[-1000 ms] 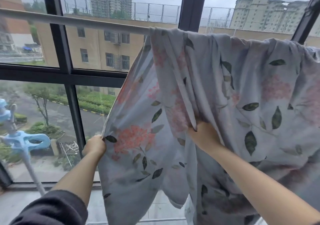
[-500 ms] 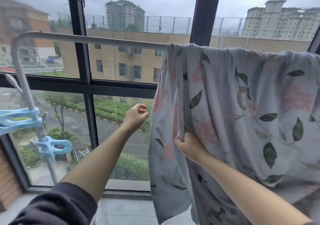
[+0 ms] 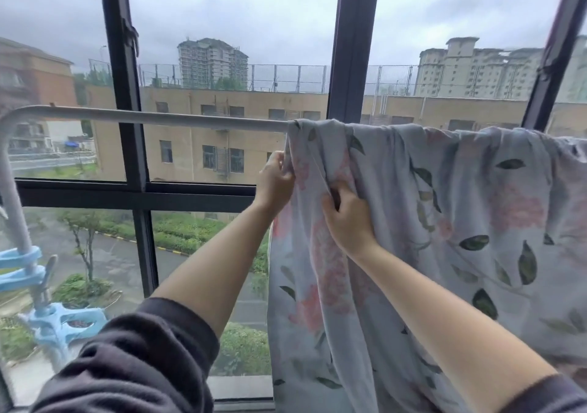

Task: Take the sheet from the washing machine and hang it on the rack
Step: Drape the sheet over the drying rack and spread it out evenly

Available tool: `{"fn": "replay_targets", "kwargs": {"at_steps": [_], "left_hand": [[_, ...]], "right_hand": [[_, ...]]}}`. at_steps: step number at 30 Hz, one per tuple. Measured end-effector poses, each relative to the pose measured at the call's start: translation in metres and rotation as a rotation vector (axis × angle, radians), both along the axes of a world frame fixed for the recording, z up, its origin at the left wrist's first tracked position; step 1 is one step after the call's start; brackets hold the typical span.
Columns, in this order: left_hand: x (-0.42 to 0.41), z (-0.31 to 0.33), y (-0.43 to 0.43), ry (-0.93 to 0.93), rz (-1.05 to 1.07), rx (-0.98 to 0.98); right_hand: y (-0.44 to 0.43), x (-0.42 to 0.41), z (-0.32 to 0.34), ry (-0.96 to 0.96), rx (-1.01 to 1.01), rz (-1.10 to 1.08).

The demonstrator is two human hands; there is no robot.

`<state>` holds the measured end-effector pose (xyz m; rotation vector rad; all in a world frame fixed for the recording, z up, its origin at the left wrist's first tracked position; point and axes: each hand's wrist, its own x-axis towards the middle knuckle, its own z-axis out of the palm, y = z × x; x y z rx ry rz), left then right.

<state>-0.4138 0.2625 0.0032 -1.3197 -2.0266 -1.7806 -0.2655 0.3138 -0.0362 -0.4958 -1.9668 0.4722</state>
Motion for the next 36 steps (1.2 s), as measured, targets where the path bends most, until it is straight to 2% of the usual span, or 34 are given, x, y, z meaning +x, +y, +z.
{"fn": "replay_targets", "kwargs": {"at_steps": [6,11,13,16,19,23,26,29,31,34,36], "left_hand": [[-0.015,-0.028,-0.012,0.025,0.067,0.081],[-0.020,-0.036,-0.025,0.063,0.124,0.040],[-0.027,-0.035,-0.028,0.028,0.179,0.048],[-0.043,-0.022,-0.036,-0.126,0.234,0.206],[-0.057,0.001,-0.046,-0.201,0.149,0.296],[-0.058,0.030,-0.053,-0.132,-0.074,0.165],[-0.057,0.041,-0.052,-0.261,-0.027,0.314],[-0.079,0.042,-0.058,-0.492,0.183,0.478],[-0.097,0.031,-0.063,-0.510,0.298,0.380],[-0.105,0.011,-0.067,-0.278,0.356,-0.023],[-0.103,0.005,-0.072,-0.217,0.350,-0.176]], "right_hand": [[-0.008,-0.009,-0.001,-0.048,0.050,-0.007],[-0.018,-0.015,0.003,0.006,0.088,0.055],[-0.019,-0.018,0.012,0.042,0.124,0.070],[-0.020,-0.025,0.031,0.064,0.192,0.097],[-0.023,-0.039,0.057,0.108,0.203,0.075],[-0.034,-0.059,0.089,0.179,0.176,0.119],[-0.046,-0.069,0.098,0.196,0.261,0.151],[-0.056,-0.074,0.102,0.155,0.336,0.208],[-0.059,-0.077,0.097,0.017,0.392,0.213],[-0.064,-0.078,0.080,-0.168,0.439,0.207],[-0.064,-0.078,0.072,-0.203,0.443,0.235]]}}
